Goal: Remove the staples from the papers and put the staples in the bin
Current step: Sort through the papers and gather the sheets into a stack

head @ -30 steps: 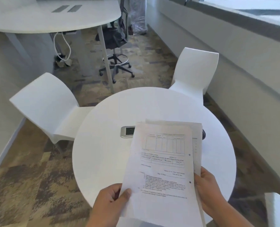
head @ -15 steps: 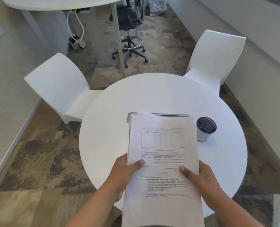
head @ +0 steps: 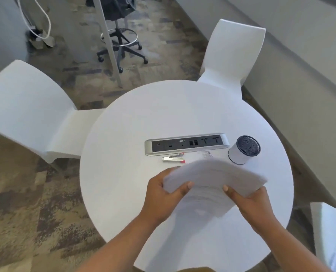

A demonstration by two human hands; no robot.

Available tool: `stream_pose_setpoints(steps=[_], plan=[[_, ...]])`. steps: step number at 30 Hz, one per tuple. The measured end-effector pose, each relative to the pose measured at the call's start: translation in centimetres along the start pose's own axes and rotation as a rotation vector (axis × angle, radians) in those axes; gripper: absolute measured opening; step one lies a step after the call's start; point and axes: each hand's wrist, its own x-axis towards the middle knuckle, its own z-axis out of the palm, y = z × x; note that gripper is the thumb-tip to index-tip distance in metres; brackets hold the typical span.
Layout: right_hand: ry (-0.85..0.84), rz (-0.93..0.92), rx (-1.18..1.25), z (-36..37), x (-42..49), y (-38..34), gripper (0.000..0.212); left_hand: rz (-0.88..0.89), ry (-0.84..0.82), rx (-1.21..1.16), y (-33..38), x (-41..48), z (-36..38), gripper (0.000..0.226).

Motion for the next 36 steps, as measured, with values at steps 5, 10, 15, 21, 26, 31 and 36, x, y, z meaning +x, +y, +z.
stream_pose_setpoints(steps=[5, 10, 15, 21, 26, 31, 36], plan=[[-0.041, 0.007, -0.031, -0.1, 0.4, 1.0, 0.028, -0.002, -0.011, -0.026, 0.5, 0.4, 0.3, 0.036], [-0.153, -0.004, -0.074, -0.8, 1.6, 1.3, 0.030, 0.007, 0.105, -0.163, 0.9, 0.3, 0.8, 0.050], [-0.237, 0.004, -0.081, -1.0, 2.7, 1.9, 0.034, -0.023, 0.112, -0.228, 0.9, 0.3, 0.8, 0.067], [-0.228, -0.021, -0.111, -1.1, 3.0, 1.2, 0.020, 0.079, 0.080, 0.114, 1.3, -0.3, 1.0, 0.006], [-0.227, -0.112, -0.117, -1.6, 2.6, 0.8, 0.029, 0.076, 0.140, 0.102, 1.0, -0.8, 1.4, 0.024], [-0.234, -0.056, -0.133, -1.2, 2.4, 2.3, 0.038, -0.086, 0.089, 0.060, -0.9, -0.5, 2.2, 0.045], [-0.185, -0.079, -0.138, -1.7, 1.8, 2.3, 0.037, -0.051, 0.110, 0.056, -1.1, -0.8, 2.1, 0.039]])
